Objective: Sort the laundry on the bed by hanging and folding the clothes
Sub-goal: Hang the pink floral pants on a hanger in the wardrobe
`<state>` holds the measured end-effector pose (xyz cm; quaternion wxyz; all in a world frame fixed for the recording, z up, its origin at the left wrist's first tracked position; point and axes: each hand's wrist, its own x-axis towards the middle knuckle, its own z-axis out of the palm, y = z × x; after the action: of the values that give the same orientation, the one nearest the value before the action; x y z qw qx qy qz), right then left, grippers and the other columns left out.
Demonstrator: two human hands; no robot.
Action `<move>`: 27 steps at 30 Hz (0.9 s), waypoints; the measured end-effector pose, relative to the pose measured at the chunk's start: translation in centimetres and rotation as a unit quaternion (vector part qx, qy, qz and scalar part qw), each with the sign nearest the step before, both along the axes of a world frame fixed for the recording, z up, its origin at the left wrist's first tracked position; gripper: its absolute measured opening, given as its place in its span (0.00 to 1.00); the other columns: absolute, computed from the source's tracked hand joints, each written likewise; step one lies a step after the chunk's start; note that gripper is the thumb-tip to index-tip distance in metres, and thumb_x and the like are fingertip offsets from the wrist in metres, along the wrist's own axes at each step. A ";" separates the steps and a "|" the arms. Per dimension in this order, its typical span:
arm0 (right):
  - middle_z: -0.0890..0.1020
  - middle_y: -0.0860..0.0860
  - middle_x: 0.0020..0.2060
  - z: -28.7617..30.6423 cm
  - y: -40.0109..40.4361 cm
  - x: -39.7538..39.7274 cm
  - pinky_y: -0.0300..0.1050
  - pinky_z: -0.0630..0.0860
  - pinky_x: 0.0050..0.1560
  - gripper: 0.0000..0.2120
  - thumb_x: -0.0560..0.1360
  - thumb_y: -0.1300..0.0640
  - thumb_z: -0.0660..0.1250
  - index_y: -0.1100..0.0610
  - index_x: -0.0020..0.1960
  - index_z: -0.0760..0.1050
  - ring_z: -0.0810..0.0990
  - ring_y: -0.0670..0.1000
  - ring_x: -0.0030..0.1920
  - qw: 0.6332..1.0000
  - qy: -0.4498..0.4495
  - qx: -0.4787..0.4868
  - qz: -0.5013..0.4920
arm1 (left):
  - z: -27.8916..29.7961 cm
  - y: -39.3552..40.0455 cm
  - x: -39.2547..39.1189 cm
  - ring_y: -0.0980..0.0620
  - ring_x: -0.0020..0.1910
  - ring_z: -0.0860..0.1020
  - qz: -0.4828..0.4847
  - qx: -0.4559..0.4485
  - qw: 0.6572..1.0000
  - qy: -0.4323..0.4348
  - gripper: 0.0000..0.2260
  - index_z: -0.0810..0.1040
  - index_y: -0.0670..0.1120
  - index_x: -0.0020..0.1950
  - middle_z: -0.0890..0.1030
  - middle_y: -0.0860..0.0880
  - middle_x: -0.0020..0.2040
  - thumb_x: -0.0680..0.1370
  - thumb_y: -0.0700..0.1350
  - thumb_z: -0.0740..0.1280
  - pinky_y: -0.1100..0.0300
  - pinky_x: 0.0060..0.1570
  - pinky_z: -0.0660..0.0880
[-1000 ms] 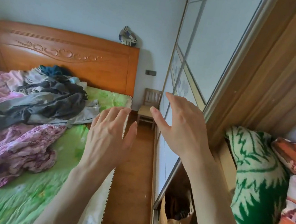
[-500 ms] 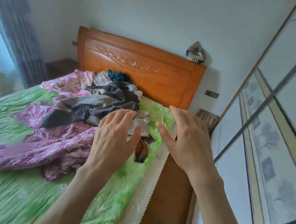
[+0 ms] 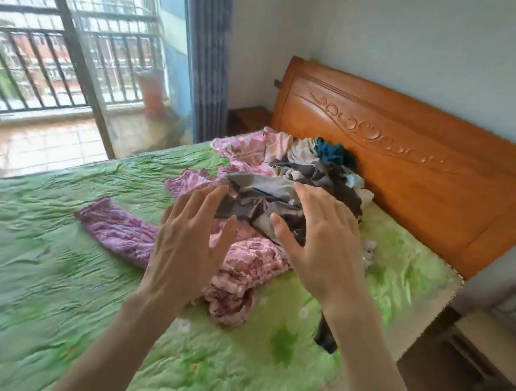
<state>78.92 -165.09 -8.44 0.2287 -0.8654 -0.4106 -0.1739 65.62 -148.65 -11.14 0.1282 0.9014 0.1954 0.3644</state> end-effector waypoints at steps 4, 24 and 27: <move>0.72 0.51 0.75 -2.3 3.8 6.2 0.57 0.63 0.78 0.31 0.83 0.37 0.59 0.54 0.80 0.65 0.68 0.52 0.76 0.996 0.037 -0.020 0.077 | -1.9 2.1 3.3 0.47 0.69 0.74 0.079 -0.007 0.997 -0.006 0.22 0.73 0.43 0.76 0.79 0.45 0.71 0.85 0.52 0.64 0.52 0.68 0.71; 0.75 0.55 0.73 -24.5 16.9 22.3 0.57 0.67 0.75 0.31 0.81 0.42 0.64 0.57 0.79 0.67 0.72 0.55 0.74 0.956 0.050 -0.182 0.225 | -23.7 10.9 15.1 0.41 0.72 0.74 0.171 -0.071 0.974 0.127 0.20 0.77 0.41 0.73 0.79 0.43 0.71 0.83 0.48 0.67 0.44 0.72 0.70; 0.77 0.54 0.71 -29.6 16.5 23.8 0.56 0.68 0.74 0.31 0.79 0.44 0.68 0.56 0.77 0.70 0.75 0.55 0.72 0.949 0.051 -0.219 0.219 | -28.8 11.1 16.6 0.42 0.73 0.74 0.147 -0.086 0.973 0.155 0.20 0.77 0.41 0.73 0.79 0.43 0.71 0.83 0.47 0.67 0.43 0.73 0.69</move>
<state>102.76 -148.56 -38.00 0.0863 -0.7909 -0.6056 0.0191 82.17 -137.52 -39.90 0.1186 0.8937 0.3742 0.2172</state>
